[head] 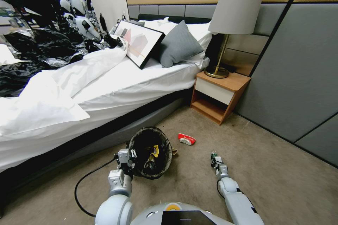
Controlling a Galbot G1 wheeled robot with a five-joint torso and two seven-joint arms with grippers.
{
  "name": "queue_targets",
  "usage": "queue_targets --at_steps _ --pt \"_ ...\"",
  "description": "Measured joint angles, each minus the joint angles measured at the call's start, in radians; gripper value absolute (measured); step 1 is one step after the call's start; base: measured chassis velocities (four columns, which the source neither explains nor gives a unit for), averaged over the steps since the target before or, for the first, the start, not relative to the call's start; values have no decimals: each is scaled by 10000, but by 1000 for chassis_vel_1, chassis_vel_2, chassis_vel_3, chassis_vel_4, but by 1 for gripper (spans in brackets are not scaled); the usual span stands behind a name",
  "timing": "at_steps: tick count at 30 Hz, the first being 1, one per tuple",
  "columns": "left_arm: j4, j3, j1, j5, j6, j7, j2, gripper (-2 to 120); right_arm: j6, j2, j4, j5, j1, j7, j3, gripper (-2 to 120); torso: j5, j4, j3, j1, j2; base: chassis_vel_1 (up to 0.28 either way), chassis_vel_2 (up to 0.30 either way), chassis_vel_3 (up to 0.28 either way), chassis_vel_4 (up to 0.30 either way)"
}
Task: Pick up the trash bin, then pick up the garbage from the floor and place it into the trash bin.
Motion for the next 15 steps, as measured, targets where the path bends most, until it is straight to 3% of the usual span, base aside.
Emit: queue_targets --at_steps 3,8,11,15 --pt "19 51 -3 3 3 3 4 6 569 -17 1895 315 -467 -100 -315 29 -5 4 -1 0 0 0 0 0 0" --pt "20 132 25 -9 16 16 25 6 1162 -25 3694 465 -788 -529 -724 29 0 2 0 1 0 0 0 0 0" --pt "14 213 81 -80 45 15 52 6 1853 -24 5602 347 -985 -1374 -1262 29 -3 5 -2 1 1 0 0 0 0" --pt "-13 219 110 -80 45 11 53 6 2279 -190 7061 408 -1289 -2432 -1965 29 -1 2 -2 0 1 0 0 0 0"
